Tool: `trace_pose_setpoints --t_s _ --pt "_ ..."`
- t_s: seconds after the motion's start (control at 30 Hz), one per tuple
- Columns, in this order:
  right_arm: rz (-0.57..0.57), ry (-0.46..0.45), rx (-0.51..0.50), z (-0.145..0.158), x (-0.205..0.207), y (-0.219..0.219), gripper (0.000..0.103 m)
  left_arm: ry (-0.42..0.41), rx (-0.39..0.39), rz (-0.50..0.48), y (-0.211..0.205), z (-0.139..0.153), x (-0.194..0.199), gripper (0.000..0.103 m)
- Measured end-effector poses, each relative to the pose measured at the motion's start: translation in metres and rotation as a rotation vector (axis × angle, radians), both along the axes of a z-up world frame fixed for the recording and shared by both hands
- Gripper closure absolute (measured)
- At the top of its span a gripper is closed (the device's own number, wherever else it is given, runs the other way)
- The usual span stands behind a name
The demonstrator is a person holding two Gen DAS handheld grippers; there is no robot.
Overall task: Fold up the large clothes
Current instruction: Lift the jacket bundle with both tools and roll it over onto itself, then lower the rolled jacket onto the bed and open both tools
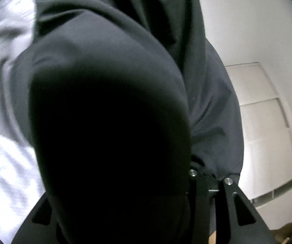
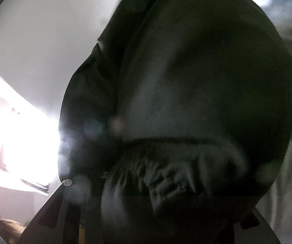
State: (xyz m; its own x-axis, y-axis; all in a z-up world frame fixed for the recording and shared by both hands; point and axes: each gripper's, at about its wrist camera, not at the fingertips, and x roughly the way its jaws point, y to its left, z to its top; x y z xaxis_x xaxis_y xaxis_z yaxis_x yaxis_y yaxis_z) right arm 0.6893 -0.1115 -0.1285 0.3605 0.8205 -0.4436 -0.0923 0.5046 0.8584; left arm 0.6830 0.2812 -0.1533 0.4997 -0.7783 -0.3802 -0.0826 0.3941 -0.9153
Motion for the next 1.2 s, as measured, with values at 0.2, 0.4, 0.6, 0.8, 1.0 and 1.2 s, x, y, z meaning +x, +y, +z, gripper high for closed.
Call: trace_pose_setpoints --t_s 0.2,0.4,0.6,0.8,1.0,1.2 --pt "-0.025 0.036 -0.161 -0.011 0.007 -0.005 0.059 0.076 0.098 -0.019 0.025 -0.020 0.012 0.054" --pt "-0.058 0.051 -0.398 -0.009 0.016 -0.017 0.037 0.110 0.248 -0.035 0.025 -0.018 0.029 0.047" --pt "-0.130 0.068 -0.500 0.024 0.012 -0.060 0.025 0.132 0.286 0.008 0.065 -0.016 0.030 0.045" --pt "-0.174 0.067 -0.612 0.056 -0.056 -0.125 0.016 0.132 0.321 0.069 0.118 -0.001 -0.027 0.045" --pt "-0.250 0.059 -0.688 0.079 -0.091 -0.172 0.016 0.125 0.333 0.173 0.138 0.061 -0.136 0.045" --pt "-0.260 -0.044 -0.739 0.116 -0.115 -0.140 0.016 0.053 0.466 0.131 0.067 0.137 -0.181 0.045"
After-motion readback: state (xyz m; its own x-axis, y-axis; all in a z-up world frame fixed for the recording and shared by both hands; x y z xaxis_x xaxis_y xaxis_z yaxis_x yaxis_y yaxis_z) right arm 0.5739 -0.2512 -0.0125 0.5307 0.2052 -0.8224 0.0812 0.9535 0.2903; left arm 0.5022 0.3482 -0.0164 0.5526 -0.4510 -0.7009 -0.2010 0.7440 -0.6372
